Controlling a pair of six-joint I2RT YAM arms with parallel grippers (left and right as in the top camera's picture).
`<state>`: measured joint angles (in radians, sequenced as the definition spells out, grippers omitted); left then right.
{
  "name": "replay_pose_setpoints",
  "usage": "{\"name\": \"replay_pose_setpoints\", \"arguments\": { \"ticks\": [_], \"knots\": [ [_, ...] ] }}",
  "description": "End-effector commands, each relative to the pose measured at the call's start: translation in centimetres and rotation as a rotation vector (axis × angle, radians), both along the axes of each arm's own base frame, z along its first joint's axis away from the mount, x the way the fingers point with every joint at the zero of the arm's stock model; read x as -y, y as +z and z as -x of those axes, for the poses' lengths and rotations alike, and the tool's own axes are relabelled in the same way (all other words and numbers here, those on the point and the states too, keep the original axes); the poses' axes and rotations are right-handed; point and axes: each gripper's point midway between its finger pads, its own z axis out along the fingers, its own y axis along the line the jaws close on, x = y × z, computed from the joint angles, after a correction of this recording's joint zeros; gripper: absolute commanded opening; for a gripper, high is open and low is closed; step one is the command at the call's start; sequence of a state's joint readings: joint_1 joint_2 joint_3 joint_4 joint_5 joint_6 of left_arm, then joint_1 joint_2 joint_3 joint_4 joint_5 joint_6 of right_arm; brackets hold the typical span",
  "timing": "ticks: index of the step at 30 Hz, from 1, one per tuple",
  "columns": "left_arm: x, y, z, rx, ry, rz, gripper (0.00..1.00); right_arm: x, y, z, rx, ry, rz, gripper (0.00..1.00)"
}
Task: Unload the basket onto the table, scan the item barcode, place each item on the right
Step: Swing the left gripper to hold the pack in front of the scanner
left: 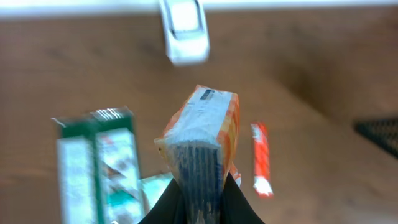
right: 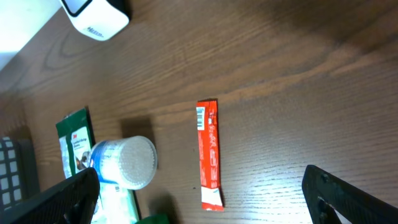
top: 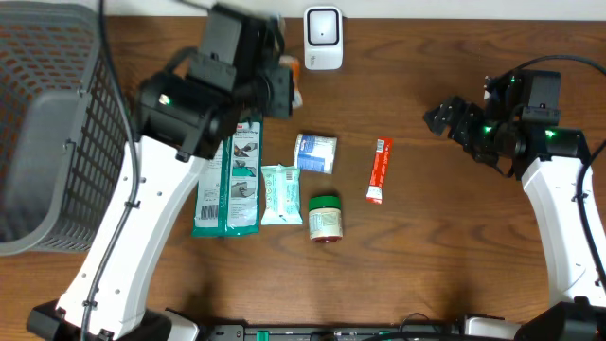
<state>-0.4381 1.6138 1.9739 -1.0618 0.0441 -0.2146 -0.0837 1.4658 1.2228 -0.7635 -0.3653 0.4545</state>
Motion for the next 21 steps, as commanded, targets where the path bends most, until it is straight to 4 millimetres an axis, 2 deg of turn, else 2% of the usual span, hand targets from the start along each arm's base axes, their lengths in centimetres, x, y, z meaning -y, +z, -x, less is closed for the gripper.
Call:
{"name": "replay_pose_setpoints", "arguments": {
  "ticks": [1, 8, 14, 18, 21],
  "knots": [
    [-2.1, 0.5, -2.0, 0.073, 0.06, -0.15, 0.07, 0.1, 0.2, -0.1, 0.01, 0.008, 0.013, 0.99],
    [-0.9, 0.6, -1.2, 0.037, 0.045, -0.055, 0.07, 0.1, 0.2, -0.1, 0.01, 0.008, 0.013, 0.99],
    [-1.3, 1.8, -0.2, 0.062, 0.037, -0.047, 0.07, 0.1, 0.2, -0.1, 0.01, 0.008, 0.013, 0.99],
    [-0.3, 2.9, -0.3, 0.14, -0.063, -0.105, 0.07, 0.1, 0.2, -0.1, 0.01, 0.008, 0.013, 0.99],
    [0.7, 2.8, -0.9, 0.179, -0.135, -0.158, 0.07, 0.1, 0.2, -0.1, 0.01, 0.008, 0.013, 0.99]
  ]
}}
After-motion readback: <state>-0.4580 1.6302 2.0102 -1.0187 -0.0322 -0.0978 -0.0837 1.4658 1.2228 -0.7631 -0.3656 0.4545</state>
